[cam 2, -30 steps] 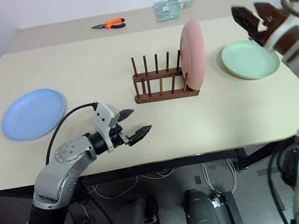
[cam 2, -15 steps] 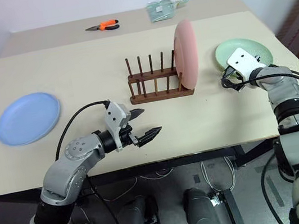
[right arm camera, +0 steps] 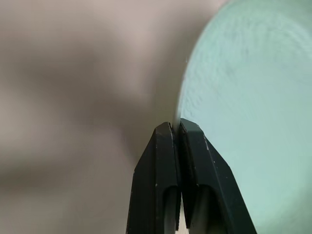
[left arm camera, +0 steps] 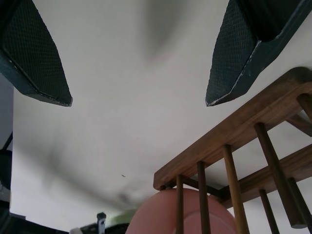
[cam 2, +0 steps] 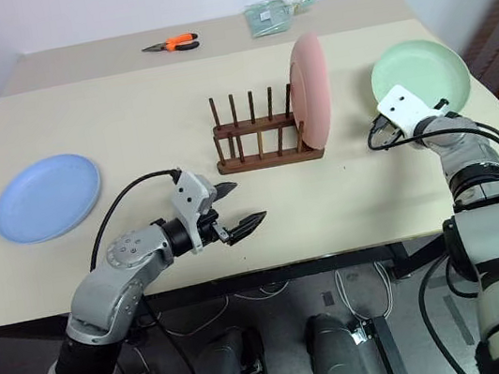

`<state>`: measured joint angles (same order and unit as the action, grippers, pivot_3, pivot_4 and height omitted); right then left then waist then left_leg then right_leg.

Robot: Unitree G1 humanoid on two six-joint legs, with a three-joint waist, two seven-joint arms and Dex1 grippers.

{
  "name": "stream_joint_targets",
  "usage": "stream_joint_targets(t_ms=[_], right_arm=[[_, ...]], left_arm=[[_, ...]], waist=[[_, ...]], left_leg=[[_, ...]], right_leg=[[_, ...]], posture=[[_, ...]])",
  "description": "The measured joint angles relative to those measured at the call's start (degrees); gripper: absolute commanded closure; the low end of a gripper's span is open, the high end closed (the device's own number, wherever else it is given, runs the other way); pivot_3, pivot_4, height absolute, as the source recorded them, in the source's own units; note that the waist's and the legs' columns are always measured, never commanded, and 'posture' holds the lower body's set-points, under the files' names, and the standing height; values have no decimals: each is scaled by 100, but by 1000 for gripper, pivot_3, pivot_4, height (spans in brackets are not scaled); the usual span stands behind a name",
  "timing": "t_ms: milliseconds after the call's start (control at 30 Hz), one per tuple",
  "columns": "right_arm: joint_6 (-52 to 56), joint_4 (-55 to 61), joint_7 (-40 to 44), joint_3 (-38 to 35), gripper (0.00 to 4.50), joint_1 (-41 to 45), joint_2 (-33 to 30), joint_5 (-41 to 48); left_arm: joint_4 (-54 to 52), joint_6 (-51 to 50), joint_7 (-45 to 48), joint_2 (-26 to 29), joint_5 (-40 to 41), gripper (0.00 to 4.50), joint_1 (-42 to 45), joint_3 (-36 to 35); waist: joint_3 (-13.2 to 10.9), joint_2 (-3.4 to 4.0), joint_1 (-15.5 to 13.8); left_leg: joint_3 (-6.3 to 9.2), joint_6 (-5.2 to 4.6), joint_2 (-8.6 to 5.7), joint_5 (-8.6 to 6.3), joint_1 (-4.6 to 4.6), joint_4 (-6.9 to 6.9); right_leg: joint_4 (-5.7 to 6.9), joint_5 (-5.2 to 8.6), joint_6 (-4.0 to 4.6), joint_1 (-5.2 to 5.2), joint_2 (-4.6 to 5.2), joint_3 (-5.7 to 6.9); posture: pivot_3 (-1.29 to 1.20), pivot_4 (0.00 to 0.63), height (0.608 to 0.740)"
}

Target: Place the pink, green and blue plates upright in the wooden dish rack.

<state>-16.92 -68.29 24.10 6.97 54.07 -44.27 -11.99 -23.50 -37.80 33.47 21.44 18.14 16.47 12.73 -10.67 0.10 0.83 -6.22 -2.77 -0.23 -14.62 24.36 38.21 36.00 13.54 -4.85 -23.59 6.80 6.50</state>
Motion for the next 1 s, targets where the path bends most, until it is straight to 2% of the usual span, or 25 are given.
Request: stream_joint_targets(t_ms=[67,167,233,300,333,367,467,533,633,733,1000], right_arm=[[-24,859,111,-462,4464,-225,-142,424],[765,2979,530,-1364,4464,-682,-153,1703],[1896,4646,747,-1929,4464,-843,-102,2955],[3324,6176,829,-2520,4464,-847,-51,4729],[3722,6581,850,-2669,4464,-840,-53,5295],[4398,7149,840,-2863,4464,-844,-51,6323],[5475,8191,621,-2887,4464,-847,198,8246],[5816,8451,151,-2651,4464,-826,650,8915],[6124,8258,-672,-2236,4464,-818,1297,9292],[6346,7710,-1183,-1948,4464,-811,1586,9246],[6669,6624,-1082,-1906,4464,-740,1623,8761]], left_arm=[[8,1,-26,83,-14,0,-101,-35],[20,51,-25,117,-12,0,-114,-125],[45,115,-17,165,-11,0,-115,-240],[154,196,-11,230,-14,0,-118,-344],[197,222,-8,241,-15,0,-124,-374],[264,264,12,287,-18,0,-134,-418],[431,371,35,383,-65,0,-174,-510],[518,463,59,390,-90,0,-175,-512],[543,519,69,374,-129,0,-166,-509],[541,559,47,327,-137,0,-168,-508],[460,551,-30,305,-141,0,-263,-497]], waist=[[-2,2,-6],[-2,4,-14],[-2,6,-15],[0,5,-25],[0,4,-26],[1,3,-27],[1,3,-22],[3,1,-13],[3,1,-15],[3,1,-58],[3,1,-23]], left_leg=[[2,1,1,0,0,0],[8,3,6,1,0,0],[11,4,8,1,0,0],[19,4,9,-1,0,-1],[20,1,9,-2,1,0],[21,-2,9,-6,1,-1],[22,-38,8,-28,1,-2],[20,-39,6,-29,0,-2],[16,-31,3,-23,10,-2],[12,-16,-5,-12,23,-2],[3,-21,-5,-13,27,0]], right_leg=[[1,0,0,-1,2,0],[2,0,0,0,3,0],[3,0,1,-1,3,1],[1,-1,2,2,5,4],[-1,-1,3,3,8,6],[-4,-1,3,4,12,8],[-4,-1,5,3,20,9],[-2,-4,8,0,25,9],[4,-5,9,-14,28,7],[1,-6,8,-19,30,12],[3,-6,6,-23,18,9]], posture=[[0,150,740],[0,150,740],[0,150,740],[0,150,740],[0,150,740],[0,150,740],[0,150,740],[0,150,740],[0,150,740],[0,150,740],[0,150,740]])
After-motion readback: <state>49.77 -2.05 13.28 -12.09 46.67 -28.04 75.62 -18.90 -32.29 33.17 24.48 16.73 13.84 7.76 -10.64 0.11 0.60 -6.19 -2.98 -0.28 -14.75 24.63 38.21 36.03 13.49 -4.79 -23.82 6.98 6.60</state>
